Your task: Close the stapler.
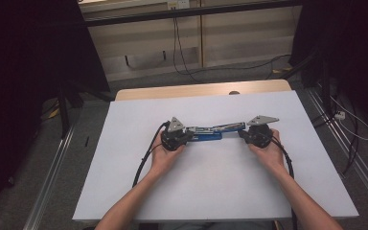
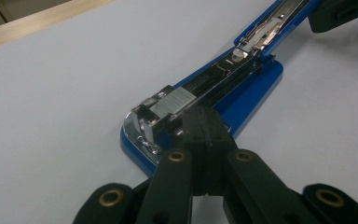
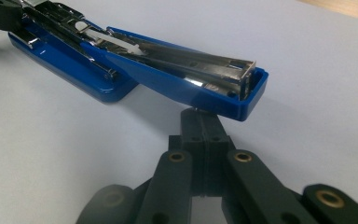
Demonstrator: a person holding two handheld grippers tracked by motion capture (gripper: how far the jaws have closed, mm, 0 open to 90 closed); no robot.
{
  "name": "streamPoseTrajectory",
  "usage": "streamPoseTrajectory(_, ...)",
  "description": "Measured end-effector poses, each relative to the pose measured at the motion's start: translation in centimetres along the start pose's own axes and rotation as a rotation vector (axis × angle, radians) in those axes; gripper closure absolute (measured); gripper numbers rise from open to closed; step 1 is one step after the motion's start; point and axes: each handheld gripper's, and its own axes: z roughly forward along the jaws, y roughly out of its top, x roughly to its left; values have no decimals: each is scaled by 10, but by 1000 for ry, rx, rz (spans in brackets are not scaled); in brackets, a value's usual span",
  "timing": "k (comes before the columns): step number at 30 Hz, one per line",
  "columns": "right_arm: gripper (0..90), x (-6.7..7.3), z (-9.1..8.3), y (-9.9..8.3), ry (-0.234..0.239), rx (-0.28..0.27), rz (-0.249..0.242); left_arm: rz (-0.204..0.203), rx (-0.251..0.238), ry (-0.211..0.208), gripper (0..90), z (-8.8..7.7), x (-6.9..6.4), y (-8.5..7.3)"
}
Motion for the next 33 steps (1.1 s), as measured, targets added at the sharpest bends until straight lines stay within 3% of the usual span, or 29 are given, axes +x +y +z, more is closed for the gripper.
streamPoseTrajectory(16,900,3,-1,4,24,-55,24,-2,-3,-4,900,0,0,0)
streamPoseTrajectory(30,900,2,-3,4,19,-89,34,2,2,18,900,-1,0,0)
streamPoseTrajectory(31,900,1,-3,4,19,-91,36,-18,-3,5,900,-1,-1,0)
streamPoseTrajectory(33,900,0,-3,4,23,-95,44,-20,1,-4,900,-2,0,0)
